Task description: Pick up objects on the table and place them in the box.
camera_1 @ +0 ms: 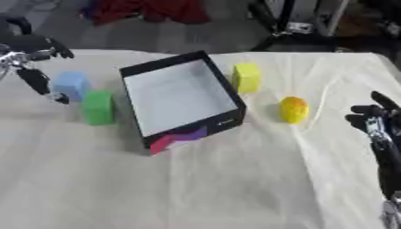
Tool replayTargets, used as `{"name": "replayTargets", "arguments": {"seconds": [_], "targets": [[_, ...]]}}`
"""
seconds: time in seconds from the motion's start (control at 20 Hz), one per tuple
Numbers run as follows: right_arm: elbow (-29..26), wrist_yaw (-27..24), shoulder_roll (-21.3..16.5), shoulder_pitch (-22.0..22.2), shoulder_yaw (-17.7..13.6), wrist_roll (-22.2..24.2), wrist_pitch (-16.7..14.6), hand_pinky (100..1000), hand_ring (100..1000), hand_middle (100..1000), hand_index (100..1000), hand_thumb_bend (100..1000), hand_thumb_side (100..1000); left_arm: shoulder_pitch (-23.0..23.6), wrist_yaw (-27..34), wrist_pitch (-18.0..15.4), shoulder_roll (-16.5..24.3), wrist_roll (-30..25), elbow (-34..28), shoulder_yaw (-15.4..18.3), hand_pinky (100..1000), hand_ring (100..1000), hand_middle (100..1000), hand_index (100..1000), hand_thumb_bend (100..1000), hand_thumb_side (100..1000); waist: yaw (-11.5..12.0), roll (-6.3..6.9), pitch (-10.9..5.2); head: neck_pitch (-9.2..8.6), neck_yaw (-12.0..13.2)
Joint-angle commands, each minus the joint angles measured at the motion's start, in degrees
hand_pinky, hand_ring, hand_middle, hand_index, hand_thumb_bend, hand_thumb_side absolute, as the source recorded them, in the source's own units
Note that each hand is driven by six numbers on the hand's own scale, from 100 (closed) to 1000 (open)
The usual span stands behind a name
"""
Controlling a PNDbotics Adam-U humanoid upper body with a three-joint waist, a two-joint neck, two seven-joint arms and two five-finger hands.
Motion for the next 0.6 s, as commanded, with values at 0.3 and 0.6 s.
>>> {"name": "replayTargets", "arguments": {"seconds": [0.3,0.6], "targets": [[-0.50,-0.60,-1.13,-0.43,0.15,0.55,-0.09,804,707,668,916,100,664,-3.69,-6.76,2.86,-1.40,8.55,9.35,4.99,881,795,773,878,676,377,-0.94,-0.01,-1.34,-0.10,0.28],[-0.47,-0.66,-1.12,-0.50,0.21,0.61,-0.08,804,707,668,916,100,667,-3.85,-6.00,3.29,-1.36,7.79,11.32,5.41,879,794,774,872,633,357,-1.37,0.12,-1.21,-0.10,0.38]]}}
